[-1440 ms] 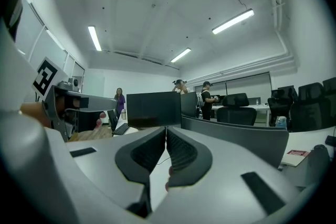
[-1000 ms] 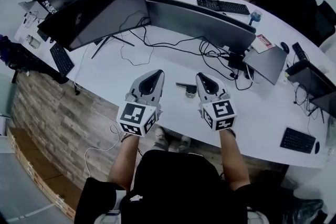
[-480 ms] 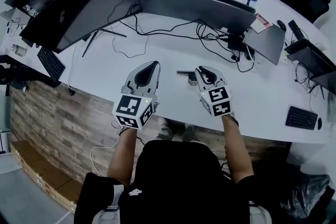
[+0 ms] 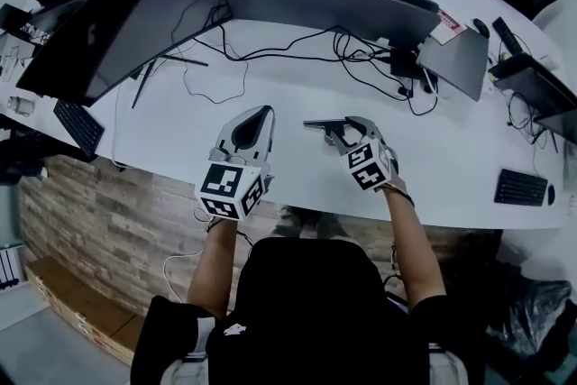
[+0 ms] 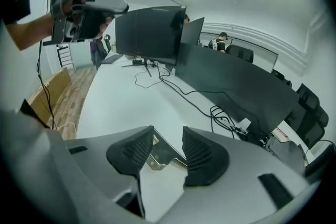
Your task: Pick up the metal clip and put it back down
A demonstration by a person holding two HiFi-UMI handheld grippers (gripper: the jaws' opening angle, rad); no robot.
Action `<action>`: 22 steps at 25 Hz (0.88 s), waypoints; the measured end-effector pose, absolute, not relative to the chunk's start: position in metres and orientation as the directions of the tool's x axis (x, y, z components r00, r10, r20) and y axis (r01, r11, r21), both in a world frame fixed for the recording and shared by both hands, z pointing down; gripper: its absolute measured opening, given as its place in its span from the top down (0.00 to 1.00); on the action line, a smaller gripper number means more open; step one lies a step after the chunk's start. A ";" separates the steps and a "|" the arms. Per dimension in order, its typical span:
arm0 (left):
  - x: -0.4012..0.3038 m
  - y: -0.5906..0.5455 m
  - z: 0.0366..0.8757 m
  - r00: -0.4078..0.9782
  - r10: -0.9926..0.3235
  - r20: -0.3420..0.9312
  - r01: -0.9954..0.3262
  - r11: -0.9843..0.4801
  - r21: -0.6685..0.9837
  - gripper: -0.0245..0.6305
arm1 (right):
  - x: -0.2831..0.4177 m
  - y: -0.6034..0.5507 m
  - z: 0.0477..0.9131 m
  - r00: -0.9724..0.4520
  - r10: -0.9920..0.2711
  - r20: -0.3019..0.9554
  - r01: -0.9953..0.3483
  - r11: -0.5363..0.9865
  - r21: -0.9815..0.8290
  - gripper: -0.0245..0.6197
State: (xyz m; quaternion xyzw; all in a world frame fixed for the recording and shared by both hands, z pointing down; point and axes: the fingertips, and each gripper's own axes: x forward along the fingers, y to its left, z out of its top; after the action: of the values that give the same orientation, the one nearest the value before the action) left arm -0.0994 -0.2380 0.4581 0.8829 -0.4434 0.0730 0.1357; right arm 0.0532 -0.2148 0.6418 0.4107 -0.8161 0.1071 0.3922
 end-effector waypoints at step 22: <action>-0.103 -0.260 0.486 0.586 -0.755 0.295 -0.810 -0.549 0.207 0.94 | 0.050 -0.208 0.743 -0.198 -0.455 0.868 -0.453 0.828 0.331 0.67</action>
State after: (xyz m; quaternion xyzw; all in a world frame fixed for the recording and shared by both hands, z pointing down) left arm -0.1033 -0.2595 0.4862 0.8758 -0.4466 0.0858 0.1618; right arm 0.0503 -0.2082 0.7428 0.2933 -0.7741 -0.0012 0.5610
